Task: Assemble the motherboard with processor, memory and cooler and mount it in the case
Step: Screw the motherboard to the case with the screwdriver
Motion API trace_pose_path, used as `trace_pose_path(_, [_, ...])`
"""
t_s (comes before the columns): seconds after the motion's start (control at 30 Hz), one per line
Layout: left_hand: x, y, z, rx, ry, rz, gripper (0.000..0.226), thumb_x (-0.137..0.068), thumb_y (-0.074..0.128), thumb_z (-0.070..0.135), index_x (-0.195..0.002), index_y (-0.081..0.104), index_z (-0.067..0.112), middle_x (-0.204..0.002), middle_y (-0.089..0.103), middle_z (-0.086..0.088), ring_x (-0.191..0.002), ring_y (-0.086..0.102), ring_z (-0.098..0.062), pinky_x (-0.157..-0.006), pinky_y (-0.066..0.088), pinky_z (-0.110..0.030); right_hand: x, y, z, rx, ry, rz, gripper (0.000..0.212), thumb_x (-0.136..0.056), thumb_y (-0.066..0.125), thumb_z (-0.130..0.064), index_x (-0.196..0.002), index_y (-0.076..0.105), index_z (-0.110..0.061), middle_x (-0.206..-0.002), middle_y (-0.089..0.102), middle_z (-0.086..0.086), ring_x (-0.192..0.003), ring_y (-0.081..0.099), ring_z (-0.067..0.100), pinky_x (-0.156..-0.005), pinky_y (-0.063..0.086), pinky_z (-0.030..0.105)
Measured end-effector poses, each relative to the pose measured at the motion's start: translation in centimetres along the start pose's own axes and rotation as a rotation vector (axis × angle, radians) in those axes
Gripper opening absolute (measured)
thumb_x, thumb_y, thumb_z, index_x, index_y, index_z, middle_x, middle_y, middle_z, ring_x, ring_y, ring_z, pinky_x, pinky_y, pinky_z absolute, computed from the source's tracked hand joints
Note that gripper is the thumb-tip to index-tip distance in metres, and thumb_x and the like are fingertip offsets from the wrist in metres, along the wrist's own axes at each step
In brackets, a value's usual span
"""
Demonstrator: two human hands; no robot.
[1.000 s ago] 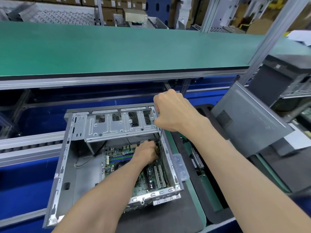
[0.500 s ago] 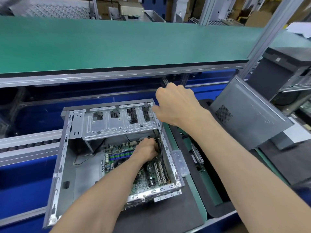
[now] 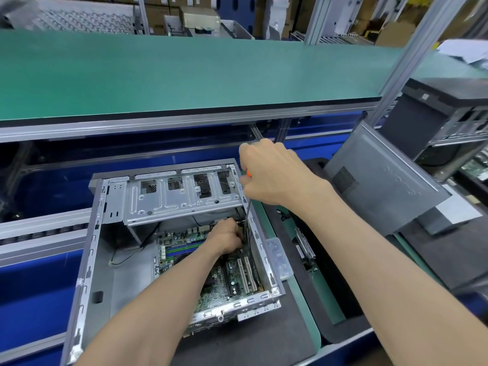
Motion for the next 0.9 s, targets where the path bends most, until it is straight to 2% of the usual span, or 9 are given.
trace_pose_path(0.1, [-0.2, 0.2, -0.1, 0.057, 0.012, -0.066, 0.016, -0.081, 0.074, 0.007, -0.093, 0.079, 0.016, -0.097, 0.073, -0.004, -0.093, 0.066, -0.019, -0.081, 0.055, -0.03, 0.3, -0.5, 0.1, 0.16, 0.026, 0.061, 0.032, -0.091, 0.06, -0.033, -0.078, 0.036, -0.016, -0.068, 0.028, -0.003, -0.058, 0.031, 0.022, -0.051, 0.016, 0.029])
trace_pose_path(0.17, [-0.2, 0.3, -0.2, 0.059, 0.016, -0.089, 0.016, -0.081, 0.074, 0.008, -0.091, 0.079, 0.019, -0.093, 0.072, -0.001, -0.089, 0.064, -0.016, -0.075, 0.05, -0.026, 0.3, 0.0, -0.3, 0.03, -0.021, -0.006, 0.021, -0.078, 0.061, -0.025, -0.083, 0.042, -0.017, -0.08, 0.04, 0.001, -0.063, 0.04, 0.024, -0.055, 0.025, 0.032])
trace_pose_path(0.23, [-0.3, 0.3, -0.3, 0.055, 0.018, -0.095, 0.014, -0.082, 0.075, 0.009, -0.092, 0.079, 0.019, -0.094, 0.073, -0.001, -0.089, 0.064, -0.015, -0.075, 0.05, -0.024, 0.2, 0.1, -0.5, -0.089, -0.047, -0.059, 0.024, -0.072, 0.057, -0.016, -0.094, 0.048, -0.015, -0.09, 0.047, 0.002, -0.071, 0.046, 0.026, -0.058, 0.031, 0.034])
trace_pose_path(0.3, [-0.5, 0.3, -0.3, 0.054, 0.021, -0.092, 0.014, -0.082, 0.075, 0.01, -0.093, 0.079, 0.018, -0.097, 0.074, -0.002, -0.09, 0.064, -0.015, -0.077, 0.051, -0.025, 0.2, 0.0, -0.3, -0.043, -0.026, -0.028, 0.018, -0.08, 0.059, -0.016, -0.091, 0.045, -0.014, -0.081, 0.044, 0.002, -0.064, 0.041, 0.024, -0.054, 0.026, 0.031])
trace_pose_path(0.4, [-0.6, 0.3, -0.5, 0.052, 0.015, -0.076, 0.014, -0.082, 0.076, 0.008, -0.094, 0.08, 0.016, -0.097, 0.074, -0.002, -0.089, 0.065, -0.014, -0.077, 0.053, -0.025, 0.3, -0.5, -0.2, 0.151, 0.026, 0.064, 0.027, -0.093, 0.058, -0.028, -0.081, 0.037, -0.015, -0.067, 0.026, -0.003, -0.054, 0.026, 0.02, -0.051, 0.015, 0.03])
trace_pose_path(0.57, [-0.8, 0.3, -0.5, 0.049, 0.009, -0.073, 0.014, -0.083, 0.076, 0.01, -0.095, 0.079, 0.018, -0.098, 0.073, 0.0, -0.088, 0.062, -0.012, -0.075, 0.046, -0.022, 0.3, 0.0, -1.1, -0.082, -0.062, -0.047, 0.024, -0.072, 0.058, -0.018, -0.091, 0.046, -0.015, -0.084, 0.042, 0.0, -0.064, 0.043, 0.021, -0.05, 0.021, 0.028])
trace_pose_path(0.7, [-0.7, 0.4, -0.3, 0.037, 0.028, -0.071, 0.018, -0.084, 0.074, 0.007, -0.098, 0.079, 0.017, -0.102, 0.074, -0.002, -0.088, 0.063, -0.013, -0.077, 0.048, -0.023, 0.5, -0.7, -0.5, 0.157, 0.013, 0.067, 0.029, -0.093, 0.057, -0.033, -0.088, 0.036, -0.014, -0.067, 0.024, -0.003, -0.066, 0.037, 0.026, -0.057, 0.027, 0.035])
trace_pose_path(0.77, [-0.6, 0.4, -0.3, 0.04, 0.027, -0.069, 0.018, -0.084, 0.073, 0.006, -0.097, 0.079, 0.017, -0.1, 0.074, -0.002, -0.088, 0.063, -0.013, -0.076, 0.049, -0.023, 0.6, -0.5, -0.5, 0.126, -0.004, 0.044, 0.028, -0.089, 0.06, -0.034, -0.089, 0.039, -0.015, -0.072, 0.032, -0.001, -0.069, 0.039, 0.027, -0.059, 0.027, 0.036])
trace_pose_path(0.9, [-0.6, 0.3, -0.4, 0.048, 0.012, -0.063, 0.015, -0.083, 0.074, 0.008, -0.095, 0.079, 0.016, -0.097, 0.073, -0.003, -0.085, 0.062, -0.013, -0.072, 0.046, -0.022, 0.7, 0.0, -0.2, -0.095, -0.024, -0.058, 0.028, -0.073, 0.059, -0.014, -0.099, 0.048, -0.016, -0.097, 0.05, 0.001, -0.078, 0.047, 0.029, -0.056, 0.028, 0.031])
Point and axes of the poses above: each hand's wrist, its own x-axis away from the middle knuckle, its own y-axis out of the palm, z = x × y, the point moved 9 cm from there along -x, towards the middle knuckle
